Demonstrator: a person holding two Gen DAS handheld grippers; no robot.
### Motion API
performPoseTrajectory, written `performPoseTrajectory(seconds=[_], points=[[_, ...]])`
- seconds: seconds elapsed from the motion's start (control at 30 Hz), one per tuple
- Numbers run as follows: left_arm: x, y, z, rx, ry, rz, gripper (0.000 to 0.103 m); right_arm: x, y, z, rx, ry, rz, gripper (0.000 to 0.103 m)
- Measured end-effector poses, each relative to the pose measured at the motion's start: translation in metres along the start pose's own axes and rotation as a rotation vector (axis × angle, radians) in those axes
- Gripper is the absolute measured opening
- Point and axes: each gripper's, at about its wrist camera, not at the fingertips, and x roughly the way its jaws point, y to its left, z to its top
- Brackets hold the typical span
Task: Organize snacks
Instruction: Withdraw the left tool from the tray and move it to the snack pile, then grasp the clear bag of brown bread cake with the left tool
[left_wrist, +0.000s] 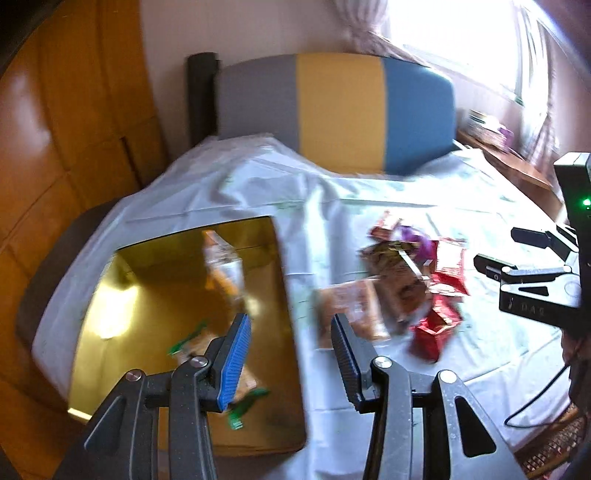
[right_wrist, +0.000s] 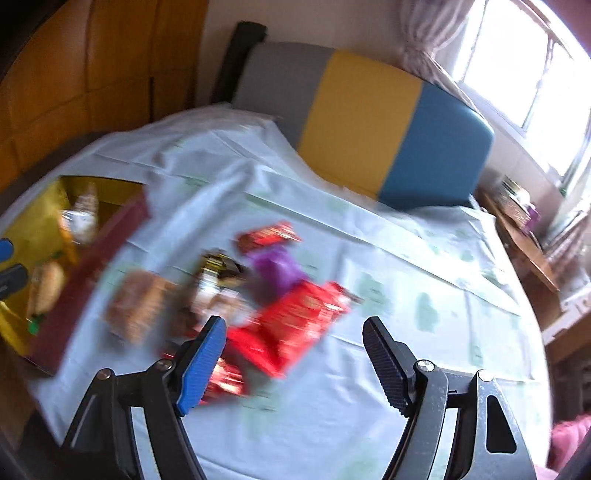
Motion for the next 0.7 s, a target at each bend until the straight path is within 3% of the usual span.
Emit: performPoseTrajectory(seconds=[0.13,0.27,0.37,0.47,0.7], points=[[0.023,-0.026,0.01,0.073,0.057,-0.067,0.046,0.014,-0.034,-0.009,0.043,0.024,0.001,0.078],[0.053,-0.042,0.017,0.092,0.165,-0.149,0.046,0.028,-0.055,-0.018,0.124,0.034,0.043,0.079],[0.075,-0.054,0.02,0.116,0.216,-0.137,0.052,0.037,-0.055,-0.021,0.144,0.079,0.05,0.08],[0.097,-0.059,0.019,0.113,0.272,-0.141,0.058,0.031,-0.057,-0.018,0.16,0.052,0.073,0.08],[0.132,-0.065,0.014,0.116,0.323,-0.078,0.058,0.022,-0.06,-0.013,0.193,0.024,0.108,0.084]])
